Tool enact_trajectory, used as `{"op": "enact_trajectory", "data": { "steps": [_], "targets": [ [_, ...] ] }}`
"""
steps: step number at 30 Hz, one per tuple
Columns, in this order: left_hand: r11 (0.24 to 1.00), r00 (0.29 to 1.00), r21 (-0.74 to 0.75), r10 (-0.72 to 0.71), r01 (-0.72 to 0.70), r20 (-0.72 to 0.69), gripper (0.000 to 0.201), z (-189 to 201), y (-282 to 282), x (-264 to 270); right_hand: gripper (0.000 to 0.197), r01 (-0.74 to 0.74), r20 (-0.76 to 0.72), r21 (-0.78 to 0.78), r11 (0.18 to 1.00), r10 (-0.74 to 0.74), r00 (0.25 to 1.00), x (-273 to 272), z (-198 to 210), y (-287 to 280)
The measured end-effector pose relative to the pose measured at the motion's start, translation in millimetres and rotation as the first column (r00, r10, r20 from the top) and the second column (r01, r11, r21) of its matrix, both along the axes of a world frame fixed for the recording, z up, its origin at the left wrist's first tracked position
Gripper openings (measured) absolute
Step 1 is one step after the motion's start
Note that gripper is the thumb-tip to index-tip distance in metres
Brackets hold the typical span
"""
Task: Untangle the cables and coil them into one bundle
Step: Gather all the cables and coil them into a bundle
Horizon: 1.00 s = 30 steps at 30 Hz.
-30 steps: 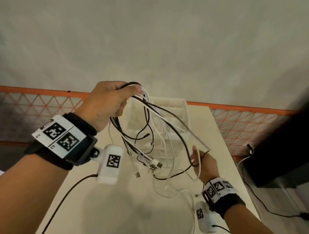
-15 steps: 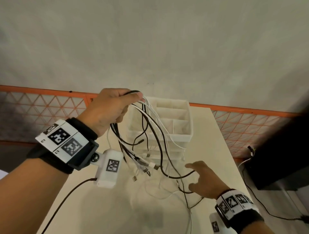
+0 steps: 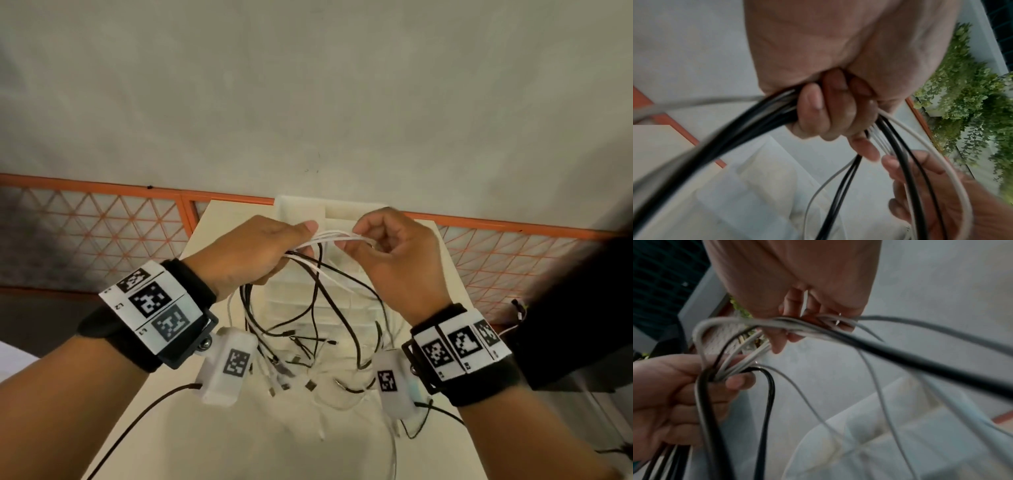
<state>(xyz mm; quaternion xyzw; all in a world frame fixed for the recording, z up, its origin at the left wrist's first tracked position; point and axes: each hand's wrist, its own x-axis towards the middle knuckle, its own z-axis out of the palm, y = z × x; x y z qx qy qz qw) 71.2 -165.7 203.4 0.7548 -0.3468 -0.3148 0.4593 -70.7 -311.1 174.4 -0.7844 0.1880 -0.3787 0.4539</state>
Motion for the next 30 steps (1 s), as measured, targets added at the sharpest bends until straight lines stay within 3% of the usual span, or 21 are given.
{"op": "enact_trajectory", "data": {
  "steps": [4,7,9,11,13,15,16,17,19,21,23,26,30],
  "targets": [
    [0.991,0.976,-0.066,0.13,-0.12,0.177,0.052,-1.7,-2.1,5.1,0.016,0.091,0.0,-0.287,0.954,-0.095,0.996,-6.1,1.9,-0.8],
    [0.974,0.946,-0.121,0.218,-0.193,0.24,0.056,-1.1,-5.2,6.8,0.009,-0.127,-0.277,-0.24,0.962,0.058,0.959,-13.9,-13.3,-5.2],
    [0.94,0.931,-0.202,0.312,-0.275,0.187,0.055,2.4,-5.6,13.0,0.018,-0.203,-0.525,-0.298,0.933,0.017,0.851,-19.9,-41.3,-12.4],
    [0.89,0.929,-0.302,0.369,-0.342,0.036,0.053,10.1,-3.3,23.2,0.032,-0.23,-0.735,-0.338,0.912,-0.103,0.671,-29.7,-77.6,-21.7],
    [0.893,0.943,-0.324,0.333,-0.312,0.011,0.054,15.8,-0.1,28.5,0.035,-0.21,-0.84,-0.264,0.941,-0.117,0.53,-41.4,-102.1,-27.6],
    [0.939,0.964,-0.268,0.249,-0.217,0.09,0.058,15.7,0.5,24.3,0.026,-0.202,-0.866,-0.212,0.956,-0.088,0.493,-48.3,-104.2,-30.2],
    [0.955,0.971,-0.24,0.207,-0.174,0.118,0.064,13.1,-0.6,21.5,0.014,-0.187,-0.838,-0.195,0.963,-0.064,0.542,-48.7,-95.5,-29.6],
    [0.965,0.976,-0.22,0.173,-0.142,0.132,0.067,10.2,-1.9,18.5,0.007,-0.15,-0.768,-0.145,0.978,-0.016,0.64,-47.7,-85.3,-28.9],
    [0.978,0.983,-0.187,0.122,-0.095,0.138,0.067,5.5,-5.5,13.5,0.021,-0.1,-0.528,-0.016,0.995,0.077,0.846,-41.3,-59.2,-24.4],
    [0.986,0.991,-0.164,0.064,-0.044,0.116,0.054,3.9,-8.1,8.1,0.026,-0.103,-0.275,0.043,0.994,0.111,0.955,-30.0,-31.9,-16.2],
    [0.988,0.995,-0.153,0.023,-0.008,0.099,0.048,6.2,-8.6,2.7,0.025,-0.155,-0.165,0.021,0.988,0.156,0.974,-17.0,-14.5,-6.5],
    [0.992,0.997,-0.125,0.007,0.003,0.076,0.044,8.7,-8.3,1.8,0.012,-0.176,-0.113,-0.012,0.984,0.174,0.978,1.6,-8.8,2.2],
    [0.997,0.997,-0.04,0.061,-0.06,0.044,0.046,5.6,-7.6,5.6,0.009,-0.021,0.0,-0.276,0.961,0.022,1.0,10.2,-3.4,3.4]
  ]
}}
